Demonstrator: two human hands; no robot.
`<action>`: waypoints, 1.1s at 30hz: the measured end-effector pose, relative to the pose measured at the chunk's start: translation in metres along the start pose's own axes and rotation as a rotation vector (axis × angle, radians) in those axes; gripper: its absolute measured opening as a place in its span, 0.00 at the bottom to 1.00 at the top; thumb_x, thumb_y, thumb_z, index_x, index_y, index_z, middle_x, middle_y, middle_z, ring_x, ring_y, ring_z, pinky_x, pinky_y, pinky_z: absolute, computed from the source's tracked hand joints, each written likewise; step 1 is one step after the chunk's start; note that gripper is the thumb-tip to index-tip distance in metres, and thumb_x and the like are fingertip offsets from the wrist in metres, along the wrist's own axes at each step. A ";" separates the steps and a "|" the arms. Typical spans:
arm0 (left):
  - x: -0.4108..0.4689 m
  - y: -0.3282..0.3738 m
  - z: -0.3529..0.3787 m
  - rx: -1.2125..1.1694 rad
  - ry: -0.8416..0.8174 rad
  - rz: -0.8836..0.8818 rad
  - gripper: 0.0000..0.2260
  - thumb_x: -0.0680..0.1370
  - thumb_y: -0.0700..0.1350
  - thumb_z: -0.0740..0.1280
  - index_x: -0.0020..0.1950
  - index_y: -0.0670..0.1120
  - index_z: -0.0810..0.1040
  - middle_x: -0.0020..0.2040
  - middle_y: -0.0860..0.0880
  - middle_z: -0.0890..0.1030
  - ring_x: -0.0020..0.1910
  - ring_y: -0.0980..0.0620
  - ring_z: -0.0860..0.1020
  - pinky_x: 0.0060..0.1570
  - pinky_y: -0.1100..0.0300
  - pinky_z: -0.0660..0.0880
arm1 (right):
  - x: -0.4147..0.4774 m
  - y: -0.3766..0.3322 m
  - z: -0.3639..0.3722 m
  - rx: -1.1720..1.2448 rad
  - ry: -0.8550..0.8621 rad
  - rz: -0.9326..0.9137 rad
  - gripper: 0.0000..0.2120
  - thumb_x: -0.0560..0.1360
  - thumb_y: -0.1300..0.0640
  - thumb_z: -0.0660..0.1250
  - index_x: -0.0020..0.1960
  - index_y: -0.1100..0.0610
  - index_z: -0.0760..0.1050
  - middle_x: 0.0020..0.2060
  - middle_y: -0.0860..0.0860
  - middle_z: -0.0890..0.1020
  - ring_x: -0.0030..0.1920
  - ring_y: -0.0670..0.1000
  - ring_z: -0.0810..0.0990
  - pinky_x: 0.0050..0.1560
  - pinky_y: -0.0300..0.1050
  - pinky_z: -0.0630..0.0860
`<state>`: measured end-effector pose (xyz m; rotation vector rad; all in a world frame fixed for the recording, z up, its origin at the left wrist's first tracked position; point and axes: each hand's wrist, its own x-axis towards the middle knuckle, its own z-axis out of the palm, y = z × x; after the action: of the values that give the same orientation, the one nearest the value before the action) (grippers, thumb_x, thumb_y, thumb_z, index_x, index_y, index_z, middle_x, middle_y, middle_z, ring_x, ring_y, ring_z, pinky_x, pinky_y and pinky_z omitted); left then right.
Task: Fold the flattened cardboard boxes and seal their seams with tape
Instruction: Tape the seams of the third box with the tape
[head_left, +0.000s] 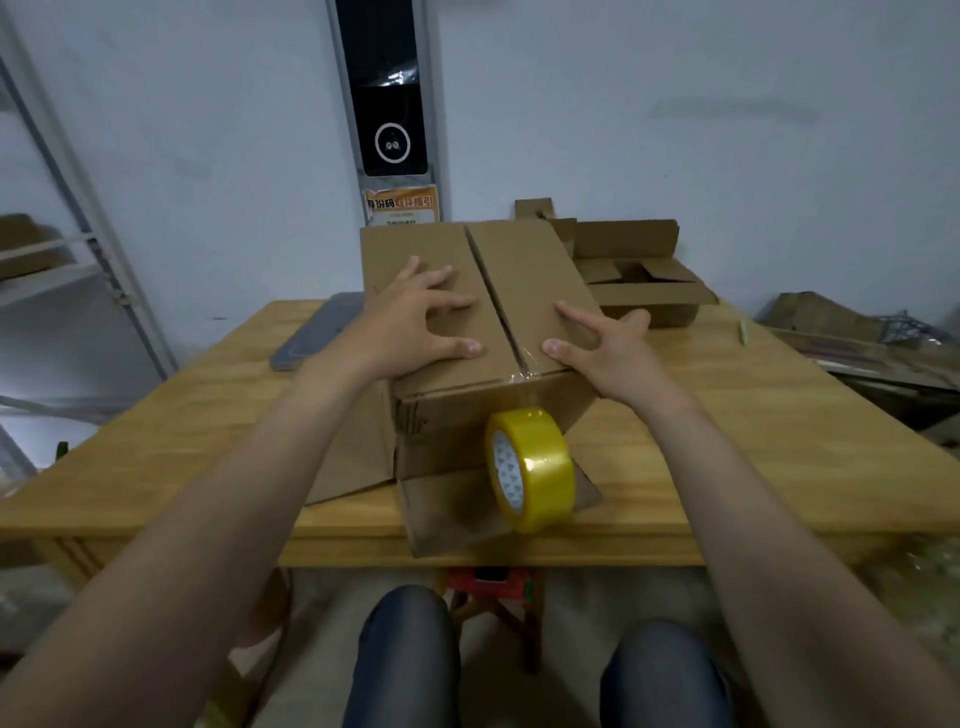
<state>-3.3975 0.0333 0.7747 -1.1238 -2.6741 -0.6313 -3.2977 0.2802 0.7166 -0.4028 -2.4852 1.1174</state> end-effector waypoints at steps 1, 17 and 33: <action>0.005 -0.006 -0.002 -0.026 -0.010 0.008 0.32 0.73 0.63 0.74 0.75 0.59 0.73 0.83 0.56 0.58 0.83 0.50 0.46 0.80 0.39 0.50 | 0.001 -0.004 0.004 -0.021 0.022 0.018 0.30 0.73 0.32 0.71 0.72 0.31 0.68 0.66 0.51 0.59 0.70 0.67 0.65 0.73 0.62 0.67; 0.043 -0.048 0.011 -0.040 0.008 0.039 0.23 0.76 0.54 0.75 0.71 0.54 0.78 0.75 0.54 0.74 0.74 0.52 0.71 0.71 0.52 0.66 | 0.018 -0.047 0.026 -0.501 0.064 -0.086 0.19 0.84 0.42 0.59 0.74 0.41 0.70 0.76 0.52 0.66 0.72 0.62 0.64 0.62 0.59 0.70; 0.091 -0.092 0.037 -0.356 0.181 -0.042 0.15 0.74 0.47 0.78 0.60 0.54 0.86 0.63 0.58 0.83 0.71 0.57 0.73 0.76 0.48 0.66 | 0.077 -0.071 0.043 -0.484 0.071 -0.225 0.23 0.80 0.36 0.63 0.40 0.55 0.74 0.34 0.50 0.77 0.36 0.51 0.76 0.36 0.45 0.69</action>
<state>-3.5266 0.0508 0.7409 -1.0298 -2.4973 -1.1930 -3.3923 0.2379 0.7613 -0.2749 -2.6405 0.4022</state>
